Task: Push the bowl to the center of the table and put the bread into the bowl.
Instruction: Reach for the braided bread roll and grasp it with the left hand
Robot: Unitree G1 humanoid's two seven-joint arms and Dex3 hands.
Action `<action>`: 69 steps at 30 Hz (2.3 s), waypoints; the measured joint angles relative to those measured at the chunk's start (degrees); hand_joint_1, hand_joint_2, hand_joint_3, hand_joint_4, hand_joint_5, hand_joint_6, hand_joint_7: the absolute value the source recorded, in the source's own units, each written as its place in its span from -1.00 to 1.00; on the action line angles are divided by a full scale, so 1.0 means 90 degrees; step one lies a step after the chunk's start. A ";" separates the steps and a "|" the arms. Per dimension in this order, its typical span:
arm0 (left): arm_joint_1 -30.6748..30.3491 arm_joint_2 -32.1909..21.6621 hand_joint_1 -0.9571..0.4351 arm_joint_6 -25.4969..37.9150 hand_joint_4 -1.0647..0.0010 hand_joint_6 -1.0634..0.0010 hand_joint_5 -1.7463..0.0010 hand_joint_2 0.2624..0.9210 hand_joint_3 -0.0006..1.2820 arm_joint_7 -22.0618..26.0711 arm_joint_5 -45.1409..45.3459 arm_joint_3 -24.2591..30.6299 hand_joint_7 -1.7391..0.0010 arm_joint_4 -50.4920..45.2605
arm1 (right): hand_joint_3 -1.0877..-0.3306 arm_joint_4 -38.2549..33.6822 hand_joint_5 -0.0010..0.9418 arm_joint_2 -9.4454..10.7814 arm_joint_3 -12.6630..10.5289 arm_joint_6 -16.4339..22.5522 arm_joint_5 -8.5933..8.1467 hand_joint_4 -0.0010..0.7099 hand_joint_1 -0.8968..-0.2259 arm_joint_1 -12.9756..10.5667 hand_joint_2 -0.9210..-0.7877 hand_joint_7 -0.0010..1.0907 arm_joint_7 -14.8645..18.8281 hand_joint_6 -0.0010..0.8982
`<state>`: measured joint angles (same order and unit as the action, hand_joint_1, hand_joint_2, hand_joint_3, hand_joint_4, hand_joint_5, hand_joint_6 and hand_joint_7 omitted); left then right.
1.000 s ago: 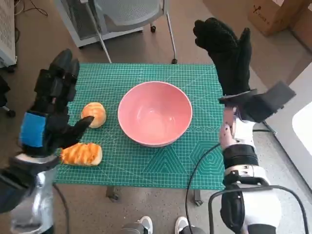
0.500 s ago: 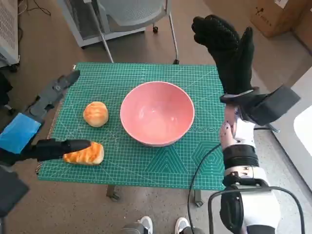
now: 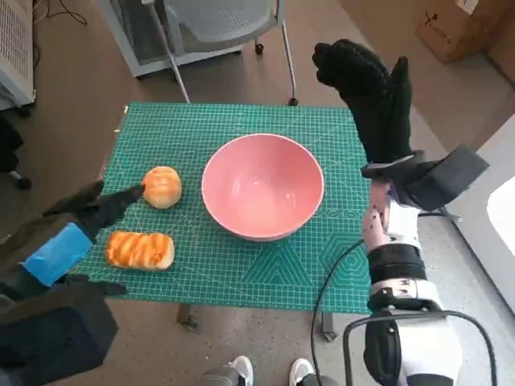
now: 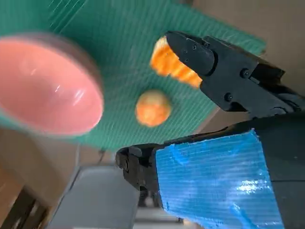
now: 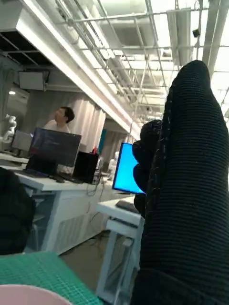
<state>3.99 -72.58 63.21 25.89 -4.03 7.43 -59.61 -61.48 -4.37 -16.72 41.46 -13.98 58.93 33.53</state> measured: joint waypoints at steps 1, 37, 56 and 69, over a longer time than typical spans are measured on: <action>0.0002 -0.0005 0.41 0.0029 0.84 0.45 0.99 0.23 -1.00 -0.0042 0.0046 -0.0137 0.97 -0.0002 | 0.11 -0.0001 -0.99 0.0000 0.0000 -0.0006 -0.0016 -0.38 -0.51 0.0000 -1.00 -0.98 0.0002 -0.20; 0.1104 0.1160 0.38 -0.0329 0.75 0.32 1.00 0.32 -0.98 -0.0686 0.2256 -0.3431 0.99 0.2717 | 0.13 -0.0184 -0.99 -0.0008 -0.0016 -0.0205 -0.0235 -0.34 -0.46 0.0000 -1.00 -0.99 0.0251 -0.18; 0.1268 0.1841 0.41 -0.1105 0.52 0.16 0.97 0.41 -0.97 -0.0136 0.3226 -0.3834 0.97 0.4203 | 0.08 -0.0140 -0.99 -0.0106 -0.0031 -0.0209 -0.0284 -0.33 -0.51 -0.0049 -1.00 -0.99 0.0300 -0.15; 0.1272 0.2088 0.75 -0.1576 -0.26 -0.46 0.02 0.82 -0.90 0.0434 0.3591 -0.3928 0.90 0.4566 | 0.06 -0.0085 -1.00 -0.0146 0.0012 -0.0213 -0.0284 -0.33 -0.49 -0.0066 -1.00 -0.98 0.0220 -0.14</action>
<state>15.44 -53.79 49.03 29.79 28.28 -27.93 -18.52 -62.24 -5.69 -16.62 39.55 -16.54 58.34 35.51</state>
